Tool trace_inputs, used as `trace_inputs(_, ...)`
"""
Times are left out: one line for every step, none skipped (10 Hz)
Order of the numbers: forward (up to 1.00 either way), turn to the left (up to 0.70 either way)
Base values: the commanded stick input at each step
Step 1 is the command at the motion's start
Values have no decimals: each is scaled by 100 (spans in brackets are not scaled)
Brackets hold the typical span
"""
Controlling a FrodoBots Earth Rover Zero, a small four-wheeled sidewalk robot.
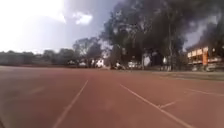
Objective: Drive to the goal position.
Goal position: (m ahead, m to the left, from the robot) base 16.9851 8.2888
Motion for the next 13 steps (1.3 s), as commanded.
trace_inputs(70,0)
trace_inputs(70,0)
trace_inputs(70,0)
trace_inputs(70,0)
trace_inputs(70,0)
trace_inputs(70,0)
trace_inputs(70,0)
trace_inputs(70,0)
trace_inputs(70,0)
trace_inputs(70,0)
trace_inputs(70,0)
trace_inputs(70,0)
trace_inputs(70,0)
